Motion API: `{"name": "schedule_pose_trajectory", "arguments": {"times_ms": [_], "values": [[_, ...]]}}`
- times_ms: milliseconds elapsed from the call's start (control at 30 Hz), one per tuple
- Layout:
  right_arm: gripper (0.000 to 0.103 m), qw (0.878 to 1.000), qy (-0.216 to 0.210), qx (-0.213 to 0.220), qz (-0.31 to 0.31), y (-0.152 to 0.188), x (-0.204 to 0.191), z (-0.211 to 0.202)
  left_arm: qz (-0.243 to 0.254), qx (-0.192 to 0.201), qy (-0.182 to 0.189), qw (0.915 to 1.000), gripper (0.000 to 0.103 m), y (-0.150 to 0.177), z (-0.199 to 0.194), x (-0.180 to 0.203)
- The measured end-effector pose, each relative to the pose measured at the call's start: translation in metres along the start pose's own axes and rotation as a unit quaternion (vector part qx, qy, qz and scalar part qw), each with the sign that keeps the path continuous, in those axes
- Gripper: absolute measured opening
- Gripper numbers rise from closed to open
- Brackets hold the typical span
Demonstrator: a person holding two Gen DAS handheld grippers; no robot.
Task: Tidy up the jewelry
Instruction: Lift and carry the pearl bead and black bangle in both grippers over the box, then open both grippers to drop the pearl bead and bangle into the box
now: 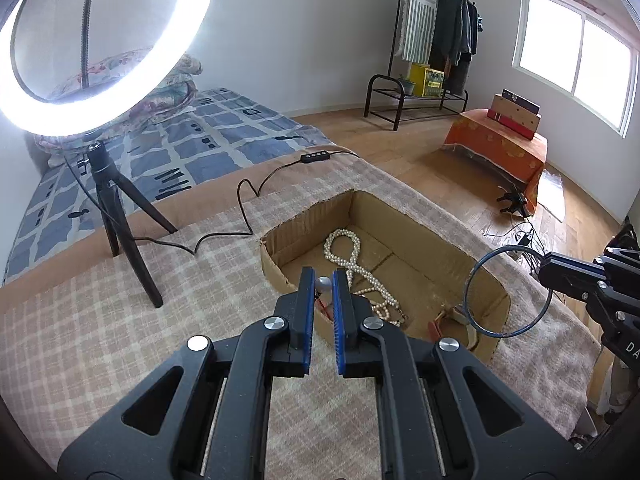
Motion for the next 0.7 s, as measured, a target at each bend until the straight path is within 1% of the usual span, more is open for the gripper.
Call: {"name": "schedule_pose_trajectory", "arguments": {"times_ms": [233, 467, 700], "values": [[0.001, 1.000, 0.015, -0.004, -0.006, -0.002, 0.023, 0.029, -0.001, -0.004, -0.009, 1.0000, 0.007, -0.011, 0.036, -0.003], [0.001, 0.999, 0.028, -0.024, -0.001, 0.008, 0.039, 0.062, 0.005, -0.016, -0.015, 0.9997, 0.007, -0.009, 0.065, -0.002], [0.001, 0.999, 0.036, -0.034, 0.009, 0.013, 0.051, 0.080, 0.011, -0.029, -0.022, 0.9993, 0.007, -0.006, 0.086, 0.000]]}}
Point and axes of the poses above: each gripper's, at about its wrist camera, not at the fingertips, and z roughly the way its jaws point, x to its right, y to its underside, the point moved 4 cm from there along z, roughly the way its jaws point, and after that the axes turned 10 degrees about x, right-handed, at the moved point
